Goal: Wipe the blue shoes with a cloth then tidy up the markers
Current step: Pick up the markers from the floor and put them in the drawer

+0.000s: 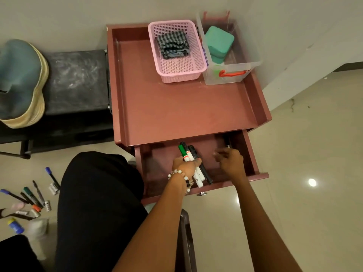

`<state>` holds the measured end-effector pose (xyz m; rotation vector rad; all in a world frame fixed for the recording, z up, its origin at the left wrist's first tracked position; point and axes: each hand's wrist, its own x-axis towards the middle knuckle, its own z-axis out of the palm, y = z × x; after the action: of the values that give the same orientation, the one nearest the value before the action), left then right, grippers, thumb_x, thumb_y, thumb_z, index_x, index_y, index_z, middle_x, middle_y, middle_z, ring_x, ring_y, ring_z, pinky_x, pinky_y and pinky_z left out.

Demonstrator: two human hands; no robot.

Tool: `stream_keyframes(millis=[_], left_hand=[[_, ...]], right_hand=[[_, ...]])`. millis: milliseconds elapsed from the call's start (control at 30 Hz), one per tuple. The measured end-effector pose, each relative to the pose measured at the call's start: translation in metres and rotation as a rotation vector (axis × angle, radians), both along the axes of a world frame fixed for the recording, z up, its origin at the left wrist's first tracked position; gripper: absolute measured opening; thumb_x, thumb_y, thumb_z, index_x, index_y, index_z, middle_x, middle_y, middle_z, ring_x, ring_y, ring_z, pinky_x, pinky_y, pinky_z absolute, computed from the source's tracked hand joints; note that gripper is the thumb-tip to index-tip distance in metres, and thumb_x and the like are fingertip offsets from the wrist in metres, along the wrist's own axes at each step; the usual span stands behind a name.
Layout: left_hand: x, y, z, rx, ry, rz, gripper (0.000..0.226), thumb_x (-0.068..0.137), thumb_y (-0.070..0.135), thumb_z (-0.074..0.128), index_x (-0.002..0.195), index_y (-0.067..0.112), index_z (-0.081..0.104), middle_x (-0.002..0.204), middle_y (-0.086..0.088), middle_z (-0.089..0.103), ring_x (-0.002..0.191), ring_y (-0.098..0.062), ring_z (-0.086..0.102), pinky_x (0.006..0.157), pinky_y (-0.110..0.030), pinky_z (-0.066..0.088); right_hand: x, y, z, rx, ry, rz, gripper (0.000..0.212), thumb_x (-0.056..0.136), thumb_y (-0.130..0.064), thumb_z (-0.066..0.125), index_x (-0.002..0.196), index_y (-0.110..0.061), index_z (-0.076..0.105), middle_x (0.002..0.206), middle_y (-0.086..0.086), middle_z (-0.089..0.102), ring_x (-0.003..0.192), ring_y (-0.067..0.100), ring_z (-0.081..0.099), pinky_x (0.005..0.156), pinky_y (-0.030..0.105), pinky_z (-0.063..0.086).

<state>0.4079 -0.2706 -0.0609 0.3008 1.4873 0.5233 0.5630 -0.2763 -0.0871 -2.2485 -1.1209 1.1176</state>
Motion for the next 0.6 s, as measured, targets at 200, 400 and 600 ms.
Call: stream_keyframes(millis=[200,400,600], left_hand=[[0.000,-0.010,0.002,0.000,0.012,-0.008,0.008,0.082,0.005,0.068,0.082,0.010,0.062,0.083,-0.012,0.068,0.089,-0.034,0.068,0.085,-0.052,0.054],[-0.008,-0.003,0.011,-0.009,-0.059,0.131,0.008,0.088,-0.005,0.059,0.090,0.003,0.056,0.076,-0.011,0.063,0.066,-0.023,0.065,0.067,-0.047,0.058],[-0.018,-0.002,0.010,0.006,-0.083,0.140,0.015,0.090,-0.001,0.059,0.104,0.003,0.055,0.080,-0.006,0.066,0.061,-0.014,0.066,0.067,-0.040,0.058]], right_hand=[[-0.019,-0.032,0.050,-0.123,0.615,0.063,0.032,0.077,0.001,0.072,0.108,-0.007,0.066,0.098,0.010,0.073,0.090,0.024,0.071,0.070,0.029,0.058],[-0.005,0.008,0.006,-0.187,0.229,-0.157,0.032,0.071,0.001,0.078,0.100,0.001,0.066,0.100,0.014,0.069,0.089,0.029,0.066,0.076,0.035,0.056],[-0.001,0.031,-0.035,-0.225,-0.357,0.056,0.021,0.088,-0.001,0.057,0.107,0.006,0.060,0.110,0.025,0.059,0.100,0.042,0.058,0.086,0.043,0.049]])
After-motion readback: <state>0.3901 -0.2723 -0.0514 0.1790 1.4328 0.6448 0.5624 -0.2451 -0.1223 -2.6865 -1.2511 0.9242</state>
